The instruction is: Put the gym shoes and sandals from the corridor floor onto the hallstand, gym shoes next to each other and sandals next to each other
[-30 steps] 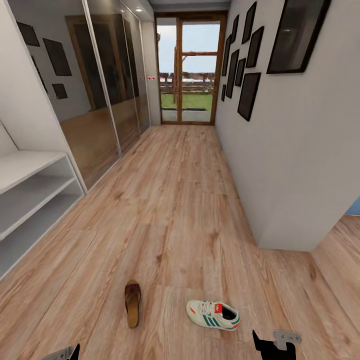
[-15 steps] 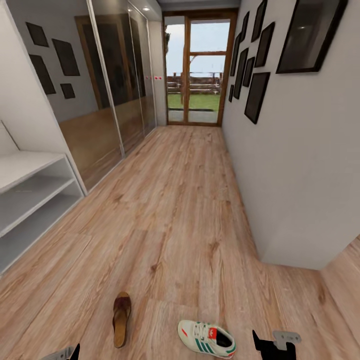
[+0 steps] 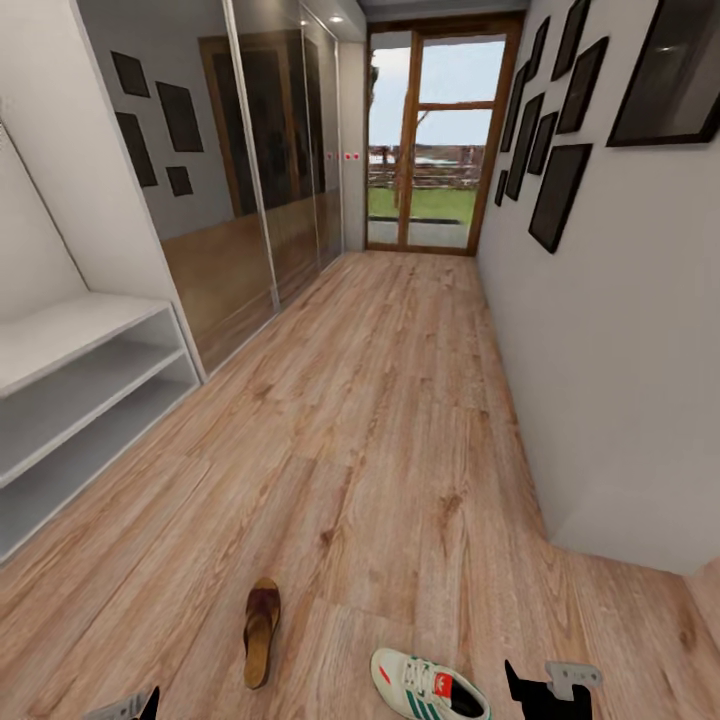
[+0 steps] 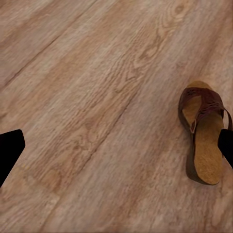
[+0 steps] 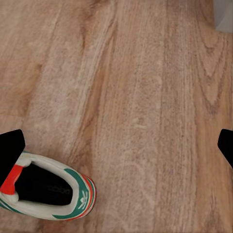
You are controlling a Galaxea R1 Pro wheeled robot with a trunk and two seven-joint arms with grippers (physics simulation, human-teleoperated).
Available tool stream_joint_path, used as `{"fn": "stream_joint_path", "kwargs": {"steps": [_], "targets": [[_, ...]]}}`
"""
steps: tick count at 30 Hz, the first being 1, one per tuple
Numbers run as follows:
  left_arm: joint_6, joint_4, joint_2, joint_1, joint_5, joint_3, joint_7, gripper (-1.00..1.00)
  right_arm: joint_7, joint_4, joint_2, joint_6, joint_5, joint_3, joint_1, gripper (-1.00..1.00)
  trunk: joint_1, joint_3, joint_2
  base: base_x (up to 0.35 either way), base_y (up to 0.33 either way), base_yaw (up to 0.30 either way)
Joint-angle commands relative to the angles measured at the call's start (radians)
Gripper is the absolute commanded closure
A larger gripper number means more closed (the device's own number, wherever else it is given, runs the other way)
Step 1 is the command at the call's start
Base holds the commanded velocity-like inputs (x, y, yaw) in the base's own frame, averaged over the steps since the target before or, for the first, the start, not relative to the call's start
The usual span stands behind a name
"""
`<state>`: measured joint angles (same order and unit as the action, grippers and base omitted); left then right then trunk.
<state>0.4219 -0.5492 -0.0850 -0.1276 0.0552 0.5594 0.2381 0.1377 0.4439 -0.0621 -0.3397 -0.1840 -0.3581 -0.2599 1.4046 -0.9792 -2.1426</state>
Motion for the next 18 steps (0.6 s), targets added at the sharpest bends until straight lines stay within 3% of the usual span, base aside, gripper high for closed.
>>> {"fn": "stream_joint_path", "kwargs": {"steps": [1,18], "targets": [[0.003,0.001,0.001,-0.001,0.005,0.008,0.009,-1.00,0.007,-0.001,0.001,-0.004,-0.009,-0.008,-0.001,-1.00,0.000,-0.001,0.000,0.001,0.000,0.029],[-0.002,0.002,0.002,-0.002,0.011,0.007,0.001,-1.00,0.004,0.005,0.001,-0.005,-0.008,-0.012,-0.001,-1.00,0.000,-0.001,0.000,0.000,0.000,-0.003]]}}
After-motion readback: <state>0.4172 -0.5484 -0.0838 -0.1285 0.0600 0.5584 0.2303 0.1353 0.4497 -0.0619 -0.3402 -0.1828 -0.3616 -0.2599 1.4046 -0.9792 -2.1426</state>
